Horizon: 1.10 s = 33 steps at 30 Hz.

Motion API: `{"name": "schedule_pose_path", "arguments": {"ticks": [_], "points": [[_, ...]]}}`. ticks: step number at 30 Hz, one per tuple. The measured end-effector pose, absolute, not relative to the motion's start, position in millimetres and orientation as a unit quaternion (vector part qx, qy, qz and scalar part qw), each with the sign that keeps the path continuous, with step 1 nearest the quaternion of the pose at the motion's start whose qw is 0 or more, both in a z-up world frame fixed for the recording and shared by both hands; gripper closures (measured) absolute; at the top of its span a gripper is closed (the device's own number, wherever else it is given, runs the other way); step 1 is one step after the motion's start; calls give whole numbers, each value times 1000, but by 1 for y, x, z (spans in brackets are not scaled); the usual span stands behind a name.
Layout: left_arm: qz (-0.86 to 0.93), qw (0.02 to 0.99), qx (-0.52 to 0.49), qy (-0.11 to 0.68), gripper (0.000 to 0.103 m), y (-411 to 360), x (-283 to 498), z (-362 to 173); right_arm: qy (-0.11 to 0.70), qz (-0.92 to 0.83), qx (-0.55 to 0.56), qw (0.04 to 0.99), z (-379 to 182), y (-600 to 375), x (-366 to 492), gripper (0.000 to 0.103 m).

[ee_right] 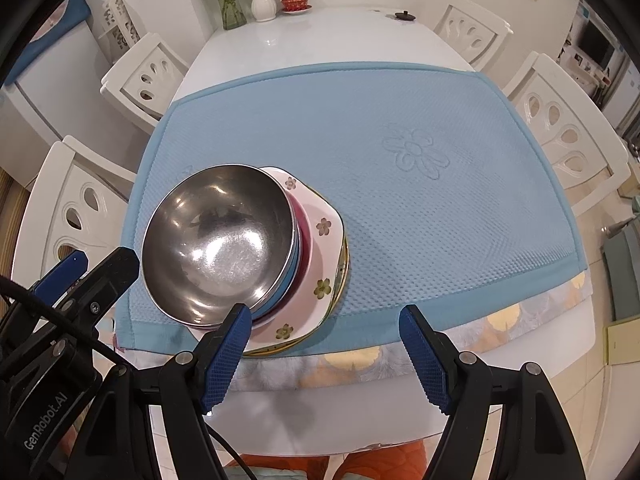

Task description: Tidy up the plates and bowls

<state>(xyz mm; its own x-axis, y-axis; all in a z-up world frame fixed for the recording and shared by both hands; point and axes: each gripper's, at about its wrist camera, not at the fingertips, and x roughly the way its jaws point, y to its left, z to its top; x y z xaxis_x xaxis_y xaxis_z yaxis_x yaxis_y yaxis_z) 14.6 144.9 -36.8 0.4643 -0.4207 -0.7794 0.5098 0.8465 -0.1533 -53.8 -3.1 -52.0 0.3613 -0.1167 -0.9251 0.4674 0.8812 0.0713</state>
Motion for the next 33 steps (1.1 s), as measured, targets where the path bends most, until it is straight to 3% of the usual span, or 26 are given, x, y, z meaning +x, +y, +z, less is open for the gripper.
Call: {"name": "schedule_pose_path", "arguments": {"ticks": [22,33], "points": [[-266,870,75,409,33,134,11,-30,538,-181,166,806,-52,-11,-51,29],[-266,861,56,430,33,141,16,-33,527,-179,158,815,-45,-18,-50,29]]}}
